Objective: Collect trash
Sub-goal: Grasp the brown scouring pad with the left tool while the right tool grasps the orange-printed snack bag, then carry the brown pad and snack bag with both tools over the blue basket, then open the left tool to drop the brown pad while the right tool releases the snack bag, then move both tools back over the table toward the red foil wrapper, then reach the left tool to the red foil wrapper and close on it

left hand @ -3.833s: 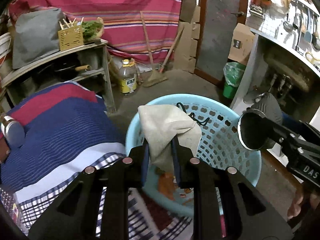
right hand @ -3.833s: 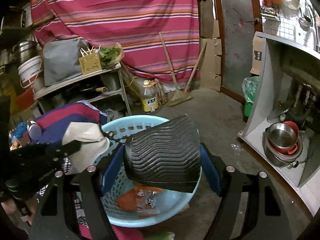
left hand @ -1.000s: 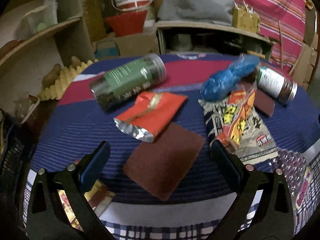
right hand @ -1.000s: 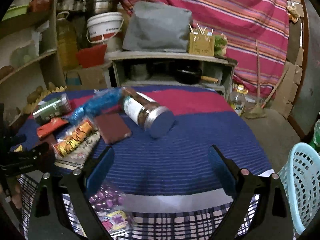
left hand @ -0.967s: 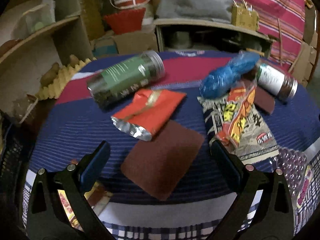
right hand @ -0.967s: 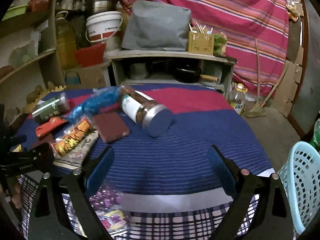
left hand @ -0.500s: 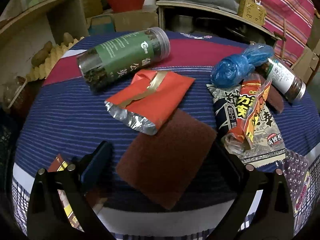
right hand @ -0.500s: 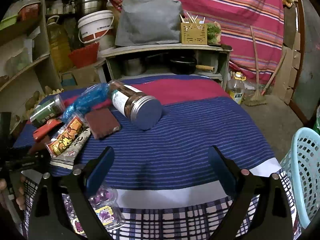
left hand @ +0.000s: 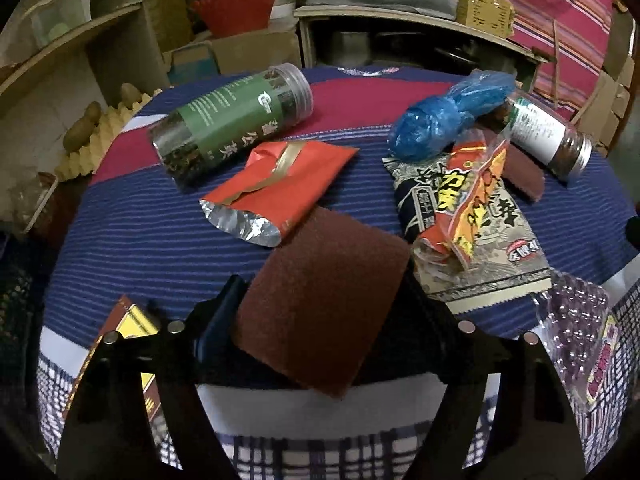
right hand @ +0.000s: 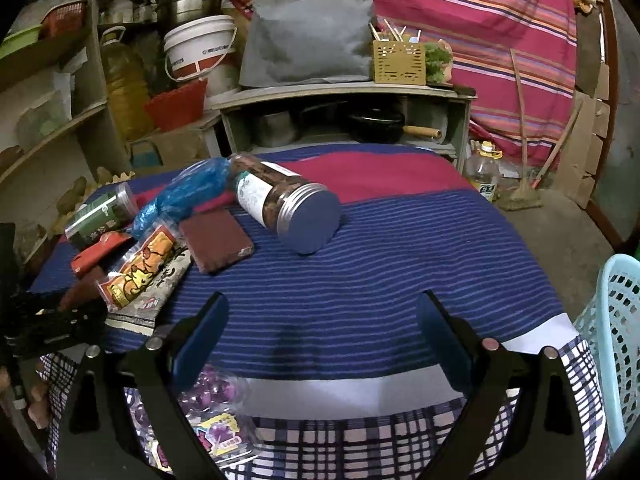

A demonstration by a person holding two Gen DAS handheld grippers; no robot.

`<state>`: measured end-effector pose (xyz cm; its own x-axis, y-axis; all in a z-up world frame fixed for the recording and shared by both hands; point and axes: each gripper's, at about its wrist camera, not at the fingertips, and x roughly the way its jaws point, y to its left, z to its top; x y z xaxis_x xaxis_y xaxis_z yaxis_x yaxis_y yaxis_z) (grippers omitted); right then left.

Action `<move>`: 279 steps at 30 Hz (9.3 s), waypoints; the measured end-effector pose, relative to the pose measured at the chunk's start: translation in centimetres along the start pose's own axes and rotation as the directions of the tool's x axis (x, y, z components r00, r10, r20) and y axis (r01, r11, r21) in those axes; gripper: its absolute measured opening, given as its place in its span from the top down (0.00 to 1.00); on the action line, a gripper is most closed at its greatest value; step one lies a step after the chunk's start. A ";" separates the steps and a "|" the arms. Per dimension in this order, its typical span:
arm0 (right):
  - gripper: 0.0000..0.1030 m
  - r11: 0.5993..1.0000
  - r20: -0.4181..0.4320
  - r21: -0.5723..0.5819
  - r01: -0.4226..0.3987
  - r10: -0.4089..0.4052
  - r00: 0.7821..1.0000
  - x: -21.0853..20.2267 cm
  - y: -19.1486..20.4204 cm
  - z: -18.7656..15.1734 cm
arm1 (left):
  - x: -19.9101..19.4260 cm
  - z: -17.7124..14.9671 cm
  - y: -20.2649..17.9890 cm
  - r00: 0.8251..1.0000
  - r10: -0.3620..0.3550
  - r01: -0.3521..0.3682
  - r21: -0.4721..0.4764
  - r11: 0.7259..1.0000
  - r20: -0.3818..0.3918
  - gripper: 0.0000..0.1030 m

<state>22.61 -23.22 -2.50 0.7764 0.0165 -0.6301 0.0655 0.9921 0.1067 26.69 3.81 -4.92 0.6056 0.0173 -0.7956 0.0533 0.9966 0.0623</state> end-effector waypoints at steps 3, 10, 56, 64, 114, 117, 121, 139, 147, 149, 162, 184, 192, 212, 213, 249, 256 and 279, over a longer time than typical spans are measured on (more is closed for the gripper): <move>0.10 1.000 0.000 -0.017 0.001 -0.001 1.000 -0.1 0.5 -0.1 | -2.1 0.1 -0.4 0.999 0.014 -0.014 0.007 1.000 0.041 0.26; 0.10 0.999 0.006 -0.052 0.006 -0.006 1.000 -0.6 2.5 -0.2 | -5.9 1.0 1.1 0.986 0.043 -0.044 0.005 0.999 0.159 0.26; 0.67 0.993 -0.173 -0.076 -0.095 0.081 0.982 4.3 13.0 1.5 | -5.3 2.9 7.7 0.978 0.080 -0.052 -0.145 0.988 0.191 0.26; 0.68 0.996 -0.091 -0.029 -0.086 0.083 0.992 0.1 6.9 2.3 | -6.3 3.4 3.8 0.975 0.019 -0.001 -0.085 0.996 0.221 0.26; 0.68 0.902 0.061 0.304 0.306 -0.339 0.939 -17.9 -31.1 -7.2 | -11.8 -3.9 -41.2 0.826 -0.538 0.436 0.415 0.798 0.168 0.26; 0.68 0.901 0.051 0.300 0.313 -0.343 0.938 -17.8 -32.2 -7.4 | -11.6 -4.3 -43.3 0.814 -0.563 0.467 0.415 0.781 0.143 0.26; 0.68 0.895 0.046 0.308 0.323 -0.353 0.934 -18.0 -33.6 -7.7 | -11.3 -5.3 -45.9 0.804 -0.584 0.488 0.436 0.756 0.112 0.26; 0.68 0.893 0.035 0.315 0.322 -0.350 0.936 -17.4 -33.9 -8.0 | -12.1 -5.2 -46.1 0.798 -0.590 0.484 0.456 0.747 0.119 0.18; 0.68 0.907 0.028 0.298 0.299 -0.321 0.947 -15.5 -32.5 -6.8 | -12.6 -3.3 -42.7 0.826 -0.520 0.408 0.408 0.817 0.215 0.08; 0.68 0.911 0.032 0.294 0.290 -0.313 0.949 -15.0 -32.0 -6.5 | -12.7 -3.0 -42.0 0.833 -0.502 0.382 0.414 0.826 0.234 0.07; 0.36 0.899 0.045 0.298 0.320 -0.349 0.936 -13.2 -30.2 -5.3 | -12.8 -0.7 -34.8 0.863 -0.407 0.292 0.362 0.885 0.300 0.06; 0.21 0.989 0.123 0.058 0.135 -0.142 0.982 -11.2 -12.6 -1.8 | -13.8 2.6 -18.1 0.889 -0.242 0.223 0.093 0.970 0.388 0.06; 0.21 0.997 0.109 -0.005 0.077 -0.076 0.991 -8.3 -6.7 -0.4 | -12.0 3.5 -11.8 0.911 -0.123 0.116 0.043 0.992 0.393 0.06; 0.21 0.992 0.044 -0.125 -0.019 0.025 0.999 -0.8 3.4 2.4 | -5.6 3.5 0.6 0.959 0.055 -0.043 -0.051 0.998 0.278 0.06; 0.21 0.991 0.038 -0.132 -0.023 0.028 0.999 -0.4 3.7 2.5 | -5.3 3.4 1.1 0.961 0.062 -0.049 -0.055 0.997 0.271 0.06; 0.19 0.978 -0.133 -0.202 -0.052 0.026 0.991 7.5 6.2 3.6 | 2.0 3.6 2.6 0.996 0.009 -0.006 -0.029 1.000 0.089 0.65; 0.19 0.977 -0.121 -0.181 -0.111 0.089 0.989 5.8 6.4 3.9 | 1.6 3.9 3.2 0.995 -0.002 0.008 -0.057 0.998 0.096 0.69; 0.33 0.943 -0.227 -0.304 -0.134 0.065 0.972 9.6 8.7 3.8 | 1.5 3.9 2.7 0.995 0.013 -0.009 -0.048 0.999 0.099 0.71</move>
<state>33.01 -14.93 -4.69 0.6165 0.1089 -0.7798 -0.2334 0.9711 -0.0489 30.79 6.25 -3.58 0.6818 0.0225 -0.7312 0.0099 0.9991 0.0400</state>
